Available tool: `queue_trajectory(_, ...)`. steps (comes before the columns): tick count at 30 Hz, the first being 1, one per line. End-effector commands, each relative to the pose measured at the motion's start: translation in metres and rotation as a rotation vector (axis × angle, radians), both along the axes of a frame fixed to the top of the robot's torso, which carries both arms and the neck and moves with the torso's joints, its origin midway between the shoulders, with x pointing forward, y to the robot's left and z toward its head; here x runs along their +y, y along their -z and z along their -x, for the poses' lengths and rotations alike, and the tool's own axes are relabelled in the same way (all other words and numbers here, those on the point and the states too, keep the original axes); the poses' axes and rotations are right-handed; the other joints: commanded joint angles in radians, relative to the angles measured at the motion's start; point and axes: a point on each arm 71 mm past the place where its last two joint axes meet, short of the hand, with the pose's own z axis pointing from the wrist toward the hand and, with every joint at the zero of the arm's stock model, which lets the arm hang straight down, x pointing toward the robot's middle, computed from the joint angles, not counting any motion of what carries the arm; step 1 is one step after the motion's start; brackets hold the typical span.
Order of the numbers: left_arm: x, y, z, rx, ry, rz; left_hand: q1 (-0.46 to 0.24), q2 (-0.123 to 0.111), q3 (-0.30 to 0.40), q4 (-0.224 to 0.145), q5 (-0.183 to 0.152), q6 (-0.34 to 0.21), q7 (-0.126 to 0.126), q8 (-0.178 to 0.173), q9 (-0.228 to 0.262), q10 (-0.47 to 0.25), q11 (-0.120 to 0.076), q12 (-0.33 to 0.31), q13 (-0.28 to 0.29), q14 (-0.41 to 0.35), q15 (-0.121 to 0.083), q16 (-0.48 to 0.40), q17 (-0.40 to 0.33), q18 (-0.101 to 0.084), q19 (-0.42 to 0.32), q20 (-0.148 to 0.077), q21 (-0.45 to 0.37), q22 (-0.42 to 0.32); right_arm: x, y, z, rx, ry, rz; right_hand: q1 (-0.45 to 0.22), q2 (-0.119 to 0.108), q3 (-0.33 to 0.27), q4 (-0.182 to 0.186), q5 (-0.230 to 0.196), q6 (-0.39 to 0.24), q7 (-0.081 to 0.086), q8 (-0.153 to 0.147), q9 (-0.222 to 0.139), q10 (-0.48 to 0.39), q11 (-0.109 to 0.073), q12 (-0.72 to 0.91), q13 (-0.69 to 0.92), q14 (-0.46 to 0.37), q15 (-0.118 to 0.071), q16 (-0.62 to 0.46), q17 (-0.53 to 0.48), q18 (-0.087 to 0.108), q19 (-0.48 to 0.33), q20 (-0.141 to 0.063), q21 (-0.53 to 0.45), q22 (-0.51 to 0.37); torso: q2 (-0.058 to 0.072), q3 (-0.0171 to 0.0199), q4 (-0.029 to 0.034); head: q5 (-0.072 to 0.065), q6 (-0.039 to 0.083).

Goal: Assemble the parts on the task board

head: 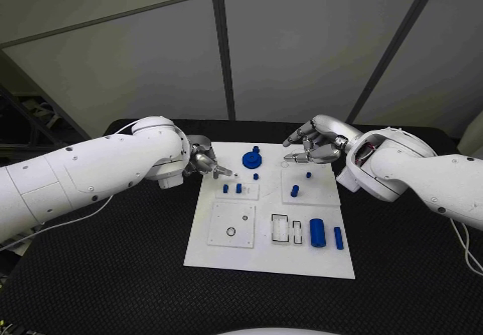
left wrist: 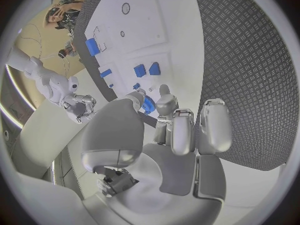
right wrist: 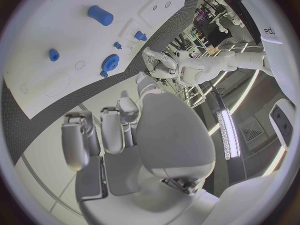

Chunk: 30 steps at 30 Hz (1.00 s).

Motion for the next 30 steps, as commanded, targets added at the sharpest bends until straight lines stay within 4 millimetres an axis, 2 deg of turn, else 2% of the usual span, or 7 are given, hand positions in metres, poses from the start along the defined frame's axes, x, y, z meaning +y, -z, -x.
queue_trajectory(1,-0.002,-0.008,-0.002,-0.050,-0.017,0.145,0.021,-0.004,-0.009,0.003,-0.002,-0.021,0.012,-0.023,-0.024,-0.058,0.012,-0.135,-0.076,0.038,0.016,-0.083,0.058,0.038,-0.060,0.010,-0.088,-0.081,0.001,-0.002,0.000,-0.007,-0.007,-0.002,-0.001,0.001,0.003,0.000,0.006,0.006,0.002,-0.007,-0.001,-0.004,-0.001,-0.006,-0.001,0.039,-0.008,-0.004,-0.002,-0.002,0.093,-0.005,-0.003,0.244,0.001,0.0007,0.0001,-0.001,0.002)
queue_trajectory(5,-0.006,-0.016,-0.005,-0.124,-0.008,0.271,0.080,-0.016,-0.007,-0.003,-0.001,-0.098,0.051,-0.043,-0.099,-0.209,0.049,-0.365,-0.220,-0.118,0.050,-0.444,-0.232,0.110,-0.319,0.038,-0.469,-0.426,0.001,-0.002,0.000,-0.008,-0.005,-0.002,-0.001,0.001,0.003,0.000,0.006,0.006,0.002,-0.007,-0.001,-0.004,-0.001,-0.006,-0.001,0.039,-0.008,-0.004,-0.002,-0.002,0.093,-0.005,-0.003,0.244,0.001,0.0012,0.0003,-0.003,0.006)
queue_trajectory(8,-0.013,-0.020,-0.006,-0.184,0.017,0.338,0.181,-0.018,0.025,-0.039,-0.004,-0.136,0.077,-0.039,-0.183,-0.276,0.081,-0.450,-0.299,-0.270,0.081,-0.727,-0.444,0.108,-0.373,0.062,-0.570,-0.489,0.001,-0.002,0.000,-0.008,-0.005,-0.003,-0.001,0.001,0.003,0.000,0.006,0.006,0.002,-0.007,-0.001,-0.004,-0.001,-0.006,-0.001,0.039,-0.008,-0.004,-0.002,-0.002,0.093,-0.005,-0.003,0.244,0.001,0.0010,0.0000,-0.006,0.007)
queue_trajectory(12,-0.027,-0.018,-0.004,-0.304,0.106,0.410,0.347,-0.046,0.115,-0.121,0.004,-0.141,0.111,-0.039,-0.353,-0.275,0.115,-0.586,-0.496,-0.374,0.118,-0.845,-0.522,0.109,-0.429,0.093,-0.700,-0.571,0.001,-0.002,0.000,-0.010,-0.005,-0.004,-0.002,0.001,0.003,0.001,0.006,0.005,0.002,-0.007,-0.001,-0.008,0.000,-0.012,-0.007,0.038,-0.008,-0.008,-0.006,-0.001,0.092,-0.005,-0.005,0.241,0.002,-0.0006,-0.0006,-0.014,0.012)
queue_trajectory(21,-0.056,-0.002,0.005,-0.509,0.332,0.360,0.398,-0.069,0.135,-0.208,0.010,-0.107,0.108,-0.037,-0.583,-0.223,0.120,-0.698,-0.775,-0.330,0.120,-0.879,-0.611,0.120,-0.396,0.104,-0.712,-0.571,0.003,-0.002,0.001,-0.013,-0.010,-0.008,-0.001,0.002,0.005,0.000,0.007,0.006,0.002,-0.007,-0.002,-0.018,-0.001,-0.032,-0.022,0.037,-0.008,-0.010,-0.009,-0.001,0.091,-0.005,-0.007,0.240,0.002,-0.0001,-0.0021,-0.029,0.021)
queue_trajectory(28,-0.071,0.013,0.007,-0.503,0.435,0.219,0.367,-0.068,0.112,-0.210,0.003,-0.086,0.098,-0.034,-0.665,-0.203,0.110,-0.705,-0.869,-0.196,0.097,-0.731,-0.566,0.121,-0.284,0.089,-0.645,-0.535,0.005,-0.002,0.001,-0.013,-0.014,-0.009,0.000,0.003,0.005,0.000,0.007,0.006,0.002,-0.007,-0.002,-0.019,-0.001,-0.035,-0.024,0.037,-0.008,-0.010,-0.009,0.000,0.090,-0.005,-0.007,0.239,0.002,0.0010,-0.0018,-0.032,0.022)
queue_trajectory(30,-0.074,0.015,0.006,-0.503,0.449,0.190,0.360,-0.068,0.110,-0.207,0.003,-0.081,0.096,-0.034,-0.683,-0.199,0.107,-0.703,-0.889,-0.145,0.094,-0.605,-0.471,0.120,-0.258,0.085,-0.619,-0.519,0.005,-0.002,0.002,-0.013,-0.015,-0.009,0.000,0.003,0.005,0.000,0.007,0.006,0.002,-0.007,-0.002,-0.019,-0.001,-0.035,-0.024,0.037,-0.008,-0.010,-0.009,0.000,0.090,-0.005,-0.007,0.239,0.002,0.0010,-0.0018,-0.033,0.022)
